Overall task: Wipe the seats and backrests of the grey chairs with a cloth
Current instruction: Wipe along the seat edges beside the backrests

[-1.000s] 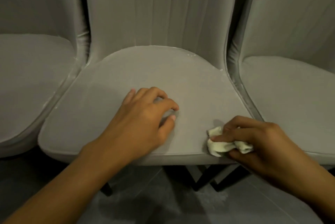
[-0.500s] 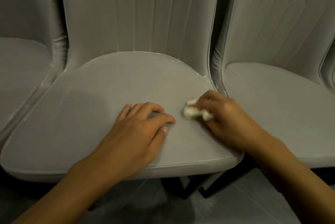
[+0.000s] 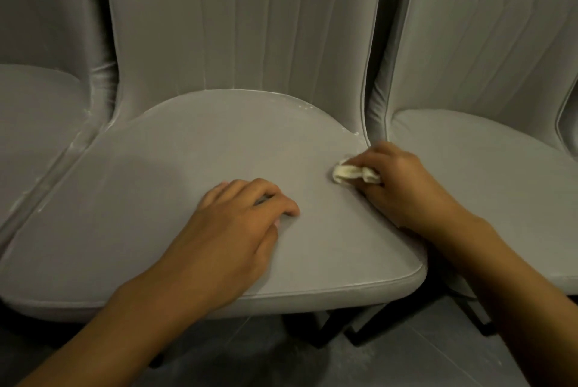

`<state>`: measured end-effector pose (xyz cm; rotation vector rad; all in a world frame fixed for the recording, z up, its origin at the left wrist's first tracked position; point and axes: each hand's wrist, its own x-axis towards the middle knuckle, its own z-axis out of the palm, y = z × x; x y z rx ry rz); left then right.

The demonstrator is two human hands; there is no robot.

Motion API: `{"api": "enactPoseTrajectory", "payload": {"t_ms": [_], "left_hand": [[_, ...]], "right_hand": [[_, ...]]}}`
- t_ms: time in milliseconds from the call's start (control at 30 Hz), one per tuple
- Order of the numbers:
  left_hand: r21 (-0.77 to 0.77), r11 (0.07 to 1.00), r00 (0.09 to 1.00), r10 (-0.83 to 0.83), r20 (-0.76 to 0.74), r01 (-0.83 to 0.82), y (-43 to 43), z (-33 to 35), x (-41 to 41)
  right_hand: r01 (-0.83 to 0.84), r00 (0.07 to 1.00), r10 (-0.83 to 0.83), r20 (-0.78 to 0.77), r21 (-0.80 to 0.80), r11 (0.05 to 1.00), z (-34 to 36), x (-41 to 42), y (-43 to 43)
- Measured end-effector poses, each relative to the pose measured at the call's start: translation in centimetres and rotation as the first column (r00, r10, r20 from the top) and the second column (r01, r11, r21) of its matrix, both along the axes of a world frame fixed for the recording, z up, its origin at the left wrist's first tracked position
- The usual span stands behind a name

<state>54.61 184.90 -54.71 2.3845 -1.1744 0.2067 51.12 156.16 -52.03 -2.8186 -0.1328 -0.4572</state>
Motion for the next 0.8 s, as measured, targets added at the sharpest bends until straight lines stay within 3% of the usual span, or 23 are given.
{"api": "enactPoseTrajectory", "payload": {"t_ms": [133,200,333,433,533,667,800], "left_hand": [[-0.021,1.0,1.0,0.003,0.001,-0.003,0.0,-0.2,-0.1],[-0.023,1.0,1.0,0.007,0.001,-0.007,0.0,-0.1,0.0],[-0.023,1.0,1.0,0.009,0.002,-0.009,-0.1,0.0,0.0],[-0.024,1.0,1.0,0.008,-0.001,-0.009,-0.1,0.2,0.0],[-0.026,1.0,1.0,0.011,-0.01,-0.011,-0.2,0.3,0.0],[-0.029,0.999,1.0,0.017,-0.022,-0.017,-0.2,0.3,-0.1],[-0.027,1.0,1.0,0.013,-0.026,-0.014,-0.1,0.2,-0.1]], "right_hand": [[0.248,0.968,-0.247,0.04,-0.031,0.968,-0.7,5.9,-1.9],[0.253,0.967,-0.252,0.023,-0.035,0.967,-0.7,7.4,-1.7],[-0.022,0.999,0.022,-0.033,0.005,1.0,0.2,5.6,1.3],[-0.235,0.966,0.24,-0.094,0.059,0.97,1.0,1.7,3.2],[-0.295,0.948,0.298,-0.109,0.04,0.955,1.2,1.5,1.8],[-0.043,0.999,0.043,0.002,-0.024,0.999,-0.1,6.3,-1.0],[0.191,0.981,-0.189,0.036,-0.088,0.978,-1.3,10.7,-1.9]]}}
